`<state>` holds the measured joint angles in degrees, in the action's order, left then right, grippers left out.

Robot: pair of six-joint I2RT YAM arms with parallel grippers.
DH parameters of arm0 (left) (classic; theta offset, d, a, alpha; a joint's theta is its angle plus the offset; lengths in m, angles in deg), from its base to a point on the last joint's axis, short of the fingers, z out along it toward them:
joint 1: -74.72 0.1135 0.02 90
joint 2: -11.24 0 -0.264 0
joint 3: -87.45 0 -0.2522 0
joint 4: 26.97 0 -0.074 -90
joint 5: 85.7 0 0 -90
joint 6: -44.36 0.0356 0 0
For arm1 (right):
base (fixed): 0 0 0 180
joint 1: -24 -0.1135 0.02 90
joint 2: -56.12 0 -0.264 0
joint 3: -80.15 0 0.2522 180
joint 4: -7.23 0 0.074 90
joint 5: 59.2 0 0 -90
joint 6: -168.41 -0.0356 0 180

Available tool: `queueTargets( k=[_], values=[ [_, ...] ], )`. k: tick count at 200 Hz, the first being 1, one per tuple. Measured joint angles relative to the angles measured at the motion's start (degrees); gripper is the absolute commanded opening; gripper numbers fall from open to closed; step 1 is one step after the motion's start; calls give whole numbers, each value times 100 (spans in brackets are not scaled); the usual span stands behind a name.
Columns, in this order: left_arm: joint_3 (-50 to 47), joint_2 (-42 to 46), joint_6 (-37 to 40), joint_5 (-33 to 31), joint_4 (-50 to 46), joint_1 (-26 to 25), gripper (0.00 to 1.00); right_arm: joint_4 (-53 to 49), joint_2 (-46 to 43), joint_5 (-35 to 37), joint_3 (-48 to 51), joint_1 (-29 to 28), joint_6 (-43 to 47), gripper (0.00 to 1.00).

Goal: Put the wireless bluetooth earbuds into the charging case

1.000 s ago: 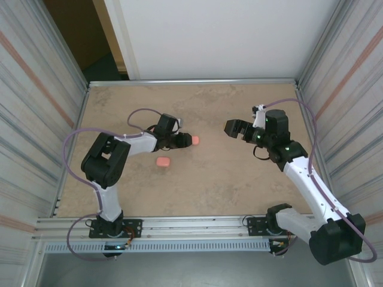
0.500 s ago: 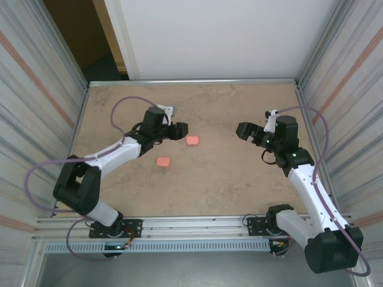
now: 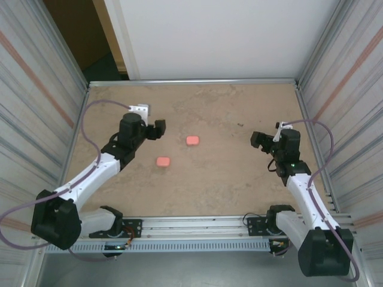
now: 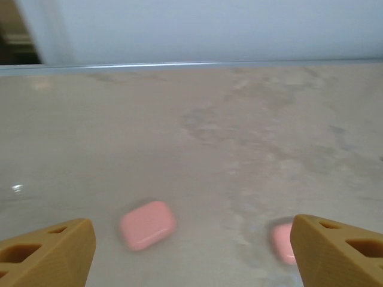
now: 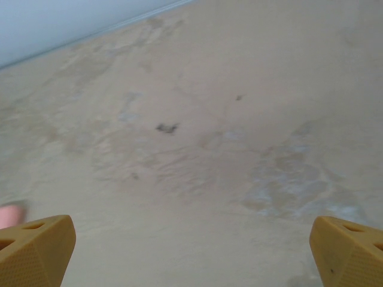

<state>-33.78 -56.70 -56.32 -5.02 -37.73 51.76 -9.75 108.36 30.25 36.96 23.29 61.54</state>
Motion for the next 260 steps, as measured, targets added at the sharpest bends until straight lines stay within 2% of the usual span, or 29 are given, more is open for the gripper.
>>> queueTargets(
  k=[16,49,78,106,152,188,260],
  values=[
    [-289,208,79,-251,114,278,99,466,234,260,275,111,105,99],
    [-927,562,190,-933,525,608,99,1722,933,481,787,284,240,99],
    [-1104,614,205,-1248,634,1016,99,2944,1587,437,1152,310,448,99],
    [-1193,595,345,-1394,745,1241,99,3866,2243,243,1187,391,713,99],
    [-1703,203,798,-1438,1532,1241,99,5322,3362,-223,1211,625,837,99],
    [-1779,-299,1073,-1401,1954,1241,99,5152,3576,-328,984,595,870,99],
    [-2020,-1075,1609,-922,3215,1252,99,4983,3580,-249,669,431,1010,99]
  ],
)
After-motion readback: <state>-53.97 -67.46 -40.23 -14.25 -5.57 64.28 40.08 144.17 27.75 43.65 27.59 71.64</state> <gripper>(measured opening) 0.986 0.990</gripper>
